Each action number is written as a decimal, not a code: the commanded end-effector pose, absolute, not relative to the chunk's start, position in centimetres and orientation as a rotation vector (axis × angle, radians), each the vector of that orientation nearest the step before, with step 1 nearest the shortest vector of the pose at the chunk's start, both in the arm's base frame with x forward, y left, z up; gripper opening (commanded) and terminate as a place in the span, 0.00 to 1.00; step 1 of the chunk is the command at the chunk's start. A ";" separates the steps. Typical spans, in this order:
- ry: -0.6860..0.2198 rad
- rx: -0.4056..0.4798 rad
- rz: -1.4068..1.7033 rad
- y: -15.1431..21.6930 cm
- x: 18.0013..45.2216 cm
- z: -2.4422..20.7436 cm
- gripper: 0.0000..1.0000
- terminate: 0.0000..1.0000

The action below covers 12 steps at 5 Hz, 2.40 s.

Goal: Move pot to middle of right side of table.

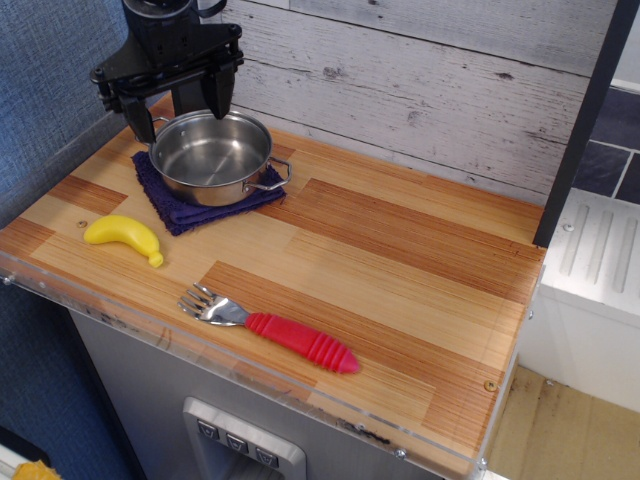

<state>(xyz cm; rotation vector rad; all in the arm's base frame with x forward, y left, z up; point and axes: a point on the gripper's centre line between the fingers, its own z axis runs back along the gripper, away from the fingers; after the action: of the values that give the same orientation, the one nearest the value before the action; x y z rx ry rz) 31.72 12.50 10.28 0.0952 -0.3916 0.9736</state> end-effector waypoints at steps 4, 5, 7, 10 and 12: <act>-0.288 0.145 -0.204 13.0 30.3 12.8 1.00 0.00; -0.281 0.234 -0.473 11.6 31.4 11.8 1.00 0.00; -0.367 0.297 -0.835 9.9 32.3 9.7 1.00 0.00; -0.229 0.243 -0.892 11.1 32.0 6.5 1.00 0.00; -0.184 0.209 -0.895 11.4 32.3 4.5 1.00 0.00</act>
<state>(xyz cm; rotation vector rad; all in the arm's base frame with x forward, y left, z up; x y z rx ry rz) 31.91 10.73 2.89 0.1792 -0.1583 -0.9036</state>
